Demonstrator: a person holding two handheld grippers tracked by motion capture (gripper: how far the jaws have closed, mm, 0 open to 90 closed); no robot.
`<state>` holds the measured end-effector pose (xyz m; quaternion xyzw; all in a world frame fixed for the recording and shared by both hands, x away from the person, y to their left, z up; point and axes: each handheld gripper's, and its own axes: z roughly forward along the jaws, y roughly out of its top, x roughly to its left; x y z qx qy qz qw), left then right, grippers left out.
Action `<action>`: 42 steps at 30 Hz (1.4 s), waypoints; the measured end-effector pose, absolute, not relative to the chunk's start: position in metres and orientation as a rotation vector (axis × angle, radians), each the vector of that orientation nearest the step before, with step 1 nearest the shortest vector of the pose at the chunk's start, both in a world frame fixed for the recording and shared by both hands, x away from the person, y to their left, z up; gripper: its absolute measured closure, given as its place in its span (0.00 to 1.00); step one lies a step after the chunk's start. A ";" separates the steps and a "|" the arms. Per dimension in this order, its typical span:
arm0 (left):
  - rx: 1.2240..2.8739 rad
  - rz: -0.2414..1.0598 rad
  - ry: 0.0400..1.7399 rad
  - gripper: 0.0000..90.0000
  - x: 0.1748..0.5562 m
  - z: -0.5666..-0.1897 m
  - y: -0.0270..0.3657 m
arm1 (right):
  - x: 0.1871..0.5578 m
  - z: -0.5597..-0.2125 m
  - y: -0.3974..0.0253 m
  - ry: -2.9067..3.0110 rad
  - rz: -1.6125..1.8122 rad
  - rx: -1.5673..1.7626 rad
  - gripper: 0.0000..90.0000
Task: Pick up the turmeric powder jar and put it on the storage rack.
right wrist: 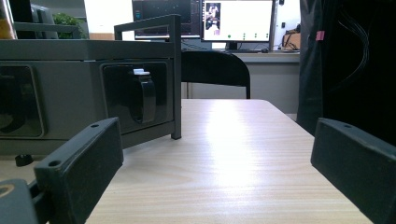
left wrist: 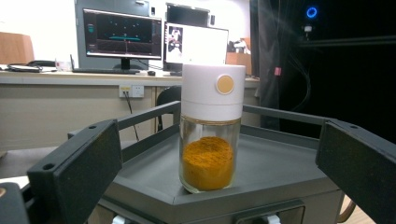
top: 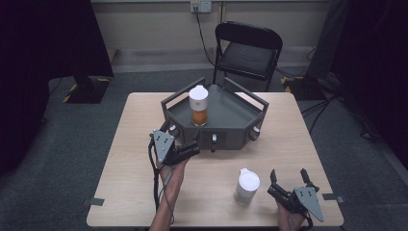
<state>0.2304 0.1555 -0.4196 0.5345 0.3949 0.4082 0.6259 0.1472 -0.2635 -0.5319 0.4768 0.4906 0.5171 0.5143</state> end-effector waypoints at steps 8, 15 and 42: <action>1.229 0.939 0.924 0.00 0.215 -0.432 0.157 | 0.147 -0.532 -0.264 1.181 1.245 1.145 0.01; 1.224 0.951 0.914 0.00 0.202 -0.439 0.162 | 0.147 -0.532 -0.264 1.183 1.247 1.143 0.01; 1.206 0.962 0.995 0.00 0.161 -0.509 0.180 | 0.147 -0.532 -0.262 1.175 1.238 1.150 0.01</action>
